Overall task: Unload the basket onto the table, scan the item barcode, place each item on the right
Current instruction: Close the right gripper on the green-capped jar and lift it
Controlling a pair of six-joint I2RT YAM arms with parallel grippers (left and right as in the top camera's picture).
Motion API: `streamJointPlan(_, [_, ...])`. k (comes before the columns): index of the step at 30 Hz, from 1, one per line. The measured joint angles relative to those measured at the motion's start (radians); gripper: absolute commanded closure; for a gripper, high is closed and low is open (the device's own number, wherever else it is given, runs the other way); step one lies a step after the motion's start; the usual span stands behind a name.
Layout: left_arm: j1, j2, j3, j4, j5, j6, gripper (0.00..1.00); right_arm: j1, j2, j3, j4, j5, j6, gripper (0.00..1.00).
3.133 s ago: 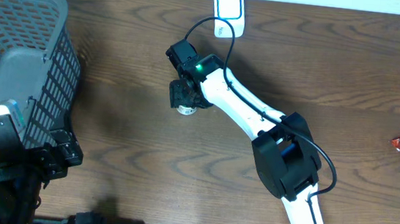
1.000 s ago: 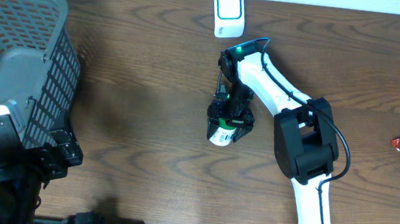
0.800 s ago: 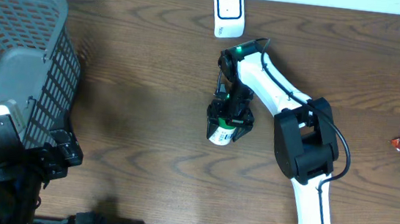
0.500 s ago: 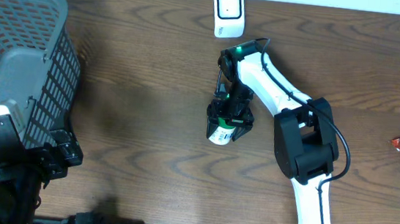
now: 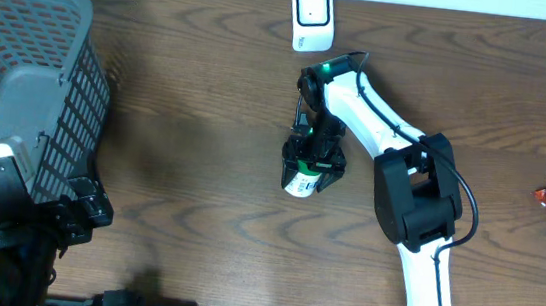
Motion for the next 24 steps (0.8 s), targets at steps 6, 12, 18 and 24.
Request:
streamJointPlan(6, [0.000,0.000,0.000,0.000,0.000,0.000,0.02,0.000,0.000,0.000,0.000,0.000,0.000,0.36])
streamJointPlan(12, [0.000,0.000,0.000,0.000,0.000,0.000,0.02,0.000,0.000,0.000,0.000,0.000,0.000,0.39])
streamJointPlan(18, [0.000,0.000,0.000,0.000,0.000,0.000,0.02,0.000,0.000,0.000,0.025,0.000,0.000,0.45])
streamJointPlan(24, [0.000,0.000,0.000,0.000,0.000,0.000,0.02,0.000,0.000,0.029,0.003,0.003,0.000,0.47])
